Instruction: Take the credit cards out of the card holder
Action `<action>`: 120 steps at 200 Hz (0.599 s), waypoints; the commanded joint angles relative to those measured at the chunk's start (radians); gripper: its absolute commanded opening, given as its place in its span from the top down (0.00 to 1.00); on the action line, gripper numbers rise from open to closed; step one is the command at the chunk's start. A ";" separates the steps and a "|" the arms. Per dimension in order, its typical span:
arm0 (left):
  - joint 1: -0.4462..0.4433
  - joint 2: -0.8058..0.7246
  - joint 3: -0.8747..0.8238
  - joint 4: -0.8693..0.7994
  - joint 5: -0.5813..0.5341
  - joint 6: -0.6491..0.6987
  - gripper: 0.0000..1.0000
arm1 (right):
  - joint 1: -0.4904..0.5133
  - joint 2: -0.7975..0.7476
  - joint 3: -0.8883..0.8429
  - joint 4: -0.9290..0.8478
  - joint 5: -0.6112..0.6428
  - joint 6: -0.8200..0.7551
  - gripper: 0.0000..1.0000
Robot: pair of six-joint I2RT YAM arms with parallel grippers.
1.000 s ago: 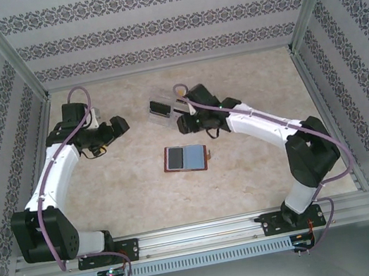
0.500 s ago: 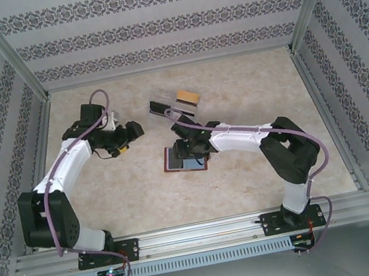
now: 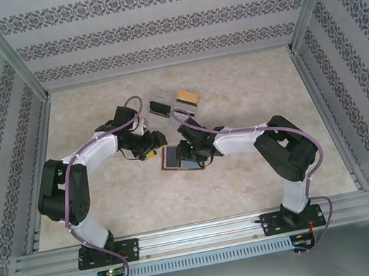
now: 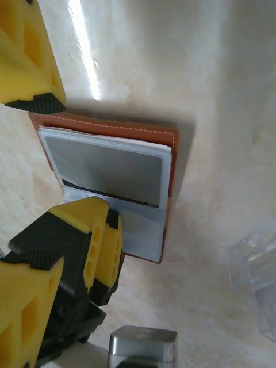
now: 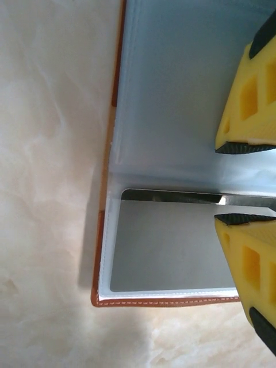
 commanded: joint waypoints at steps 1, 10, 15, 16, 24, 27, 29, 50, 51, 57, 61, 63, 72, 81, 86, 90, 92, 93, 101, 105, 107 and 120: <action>-0.033 0.028 0.026 0.037 -0.010 -0.018 0.40 | -0.010 -0.042 -0.041 0.034 0.006 0.025 0.64; -0.042 0.040 0.033 0.034 -0.022 -0.018 0.43 | -0.011 -0.060 -0.046 0.033 0.017 0.020 0.63; -0.044 0.047 0.035 0.032 -0.028 -0.016 0.44 | -0.011 -0.067 -0.047 0.033 0.018 0.018 0.63; -0.043 0.049 0.035 0.032 -0.029 -0.017 0.44 | -0.010 -0.068 -0.048 0.033 0.017 0.019 0.63; -0.046 0.060 0.037 0.031 -0.037 -0.021 0.47 | -0.011 -0.077 -0.050 0.037 0.018 0.017 0.63; -0.047 0.064 0.037 0.032 -0.037 -0.022 0.49 | -0.011 -0.078 -0.052 0.040 0.018 0.017 0.63; -0.046 0.067 0.037 0.032 -0.037 -0.023 0.50 | -0.011 -0.081 -0.053 0.045 0.017 0.018 0.63; -0.048 0.087 0.041 0.038 -0.043 -0.032 0.59 | -0.009 -0.080 -0.054 0.073 -0.011 0.020 0.66; -0.049 0.088 0.041 0.038 -0.043 -0.032 0.59 | -0.008 -0.079 -0.054 0.074 -0.012 0.020 0.66; -0.049 0.091 0.043 0.040 -0.044 -0.034 0.61 | -0.008 -0.074 -0.052 0.080 -0.016 0.024 0.66; -0.049 0.092 0.043 0.039 -0.048 -0.033 0.63 | -0.008 -0.069 -0.051 0.085 -0.021 0.028 0.67; -0.049 0.093 0.044 0.038 -0.049 -0.034 0.63 | -0.007 -0.068 -0.052 0.090 -0.024 0.030 0.68; -0.051 0.097 0.047 0.037 -0.056 -0.034 0.66 | -0.008 -0.054 -0.052 0.111 -0.039 0.040 0.71; -0.051 0.103 0.050 0.033 -0.066 -0.035 0.69 | -0.009 -0.041 -0.049 0.125 -0.052 0.050 0.73; -0.051 0.105 0.049 0.031 -0.068 -0.036 0.71 | -0.010 -0.033 -0.046 0.134 -0.059 0.057 0.74; -0.051 0.107 0.050 0.031 -0.068 -0.035 0.71 | -0.010 -0.028 -0.043 0.138 -0.065 0.059 0.75; -0.052 0.108 0.050 0.031 -0.068 -0.036 0.72 | -0.011 -0.025 -0.041 0.138 -0.066 0.061 0.75; -0.051 0.108 0.051 0.031 -0.069 -0.036 0.72 | -0.011 -0.023 -0.041 0.139 -0.067 0.061 0.75; -0.052 0.111 0.053 0.031 -0.069 -0.037 0.74 | -0.010 -0.015 -0.035 0.141 -0.070 0.067 0.76; -0.052 0.115 0.053 0.031 -0.070 -0.038 0.76 | -0.012 -0.011 -0.035 0.143 -0.070 0.069 0.76; -0.053 0.116 0.053 0.029 -0.070 -0.039 0.76 | -0.012 -0.009 -0.033 0.143 -0.071 0.069 0.76; -0.053 0.130 0.063 0.019 -0.070 -0.046 0.80 | -0.016 -0.001 -0.029 0.139 -0.071 0.070 0.77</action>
